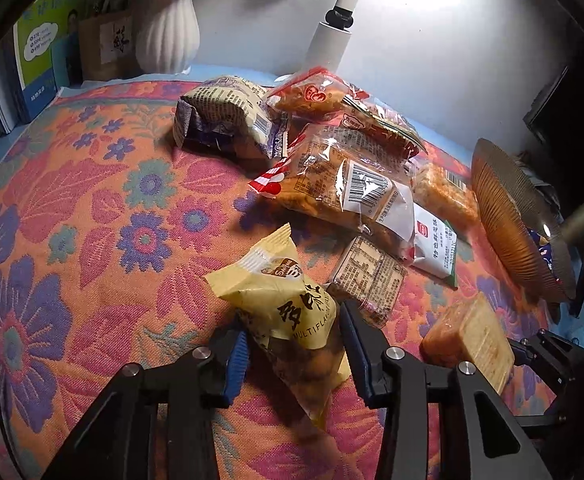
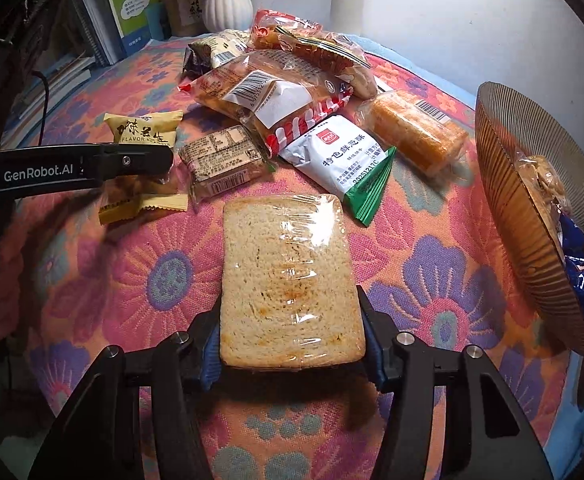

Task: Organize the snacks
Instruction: 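Grasp the wrapped toast slice with the right tool while the left grasps the yellow peanut bag, then carry the toast slice and peanut bag into the glass bowl and open both tools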

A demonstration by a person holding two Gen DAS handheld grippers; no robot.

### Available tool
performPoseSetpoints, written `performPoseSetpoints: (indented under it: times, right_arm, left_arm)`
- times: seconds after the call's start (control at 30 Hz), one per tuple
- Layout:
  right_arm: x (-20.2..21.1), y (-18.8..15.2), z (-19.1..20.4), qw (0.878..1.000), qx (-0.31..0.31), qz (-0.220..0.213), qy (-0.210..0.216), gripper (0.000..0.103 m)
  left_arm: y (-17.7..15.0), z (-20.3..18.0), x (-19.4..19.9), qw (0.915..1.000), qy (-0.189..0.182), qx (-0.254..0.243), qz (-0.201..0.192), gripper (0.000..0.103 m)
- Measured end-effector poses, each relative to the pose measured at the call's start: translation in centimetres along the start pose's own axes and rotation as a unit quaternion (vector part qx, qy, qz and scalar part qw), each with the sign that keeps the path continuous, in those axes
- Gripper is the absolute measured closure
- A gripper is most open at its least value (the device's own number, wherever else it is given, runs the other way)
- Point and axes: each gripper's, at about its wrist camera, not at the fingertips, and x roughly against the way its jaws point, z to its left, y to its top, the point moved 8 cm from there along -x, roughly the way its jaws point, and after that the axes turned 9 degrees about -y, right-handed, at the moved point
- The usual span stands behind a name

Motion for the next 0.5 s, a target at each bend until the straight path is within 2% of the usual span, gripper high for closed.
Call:
performPoseSetpoints:
  times: [0.07,0.1,0.33,0.5]
  right_arm:
    - [0.7,-0.4,0.0,1.0,-0.009,-0.005,0.007,0.049]
    - [1.1,-0.6,-0.1,1.0,-0.013,-0.007,0.008,0.049]
    - [4.3,-1.1,-2.0,0.998,-0.05,-0.037,0.005,0.049]
    - [6.6,-1.0,-3.9,0.996,-0.074,-0.056,-0.005,0.049]
  left_arm:
    - [0.0,-0.4,0.8,1.0,-0.002,-0.005,-0.008,0.071]
    - [0.1,-0.7,1.1,0.9999,-0.005,-0.006,-0.011,0.072]
    - [0.5,-2.3,2.6,0.9994,-0.018,-0.018,-0.022,0.073]
    - [1.4,-4.8,4.0,0.9981,-0.03,-0.043,-0.033,0.073]
